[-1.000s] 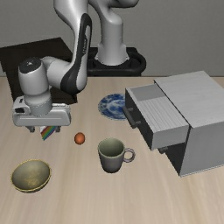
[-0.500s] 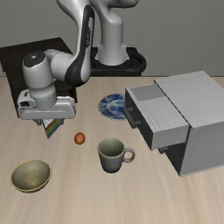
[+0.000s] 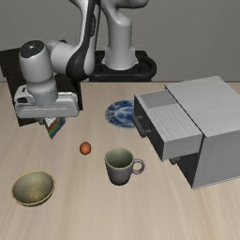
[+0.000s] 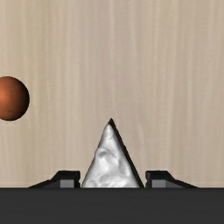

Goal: Pick up the cake and place it on the plate

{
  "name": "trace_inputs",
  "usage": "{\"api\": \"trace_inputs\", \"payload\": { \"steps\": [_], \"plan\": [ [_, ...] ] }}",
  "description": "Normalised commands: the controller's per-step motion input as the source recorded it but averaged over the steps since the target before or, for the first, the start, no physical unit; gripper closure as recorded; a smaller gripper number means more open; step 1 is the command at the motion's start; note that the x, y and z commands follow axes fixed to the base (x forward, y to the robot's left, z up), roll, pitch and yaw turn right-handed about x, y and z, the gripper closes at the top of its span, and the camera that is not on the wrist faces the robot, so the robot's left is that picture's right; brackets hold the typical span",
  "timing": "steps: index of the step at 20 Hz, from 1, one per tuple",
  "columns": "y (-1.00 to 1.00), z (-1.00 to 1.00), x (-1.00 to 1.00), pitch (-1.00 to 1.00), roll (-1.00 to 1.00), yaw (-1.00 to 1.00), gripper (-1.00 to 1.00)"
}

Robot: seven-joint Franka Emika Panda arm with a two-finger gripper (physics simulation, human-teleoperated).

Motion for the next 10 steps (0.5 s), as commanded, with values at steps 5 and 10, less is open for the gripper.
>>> {"api": "trace_inputs", "payload": {
  "steps": [5, 10],
  "plan": [
    [0.60, 0.40, 0.00, 0.00, 0.00, 0.00, 1.00],
    [1.00, 0.00, 0.00, 0.00, 0.00, 0.00, 1.00]
  ]
}}
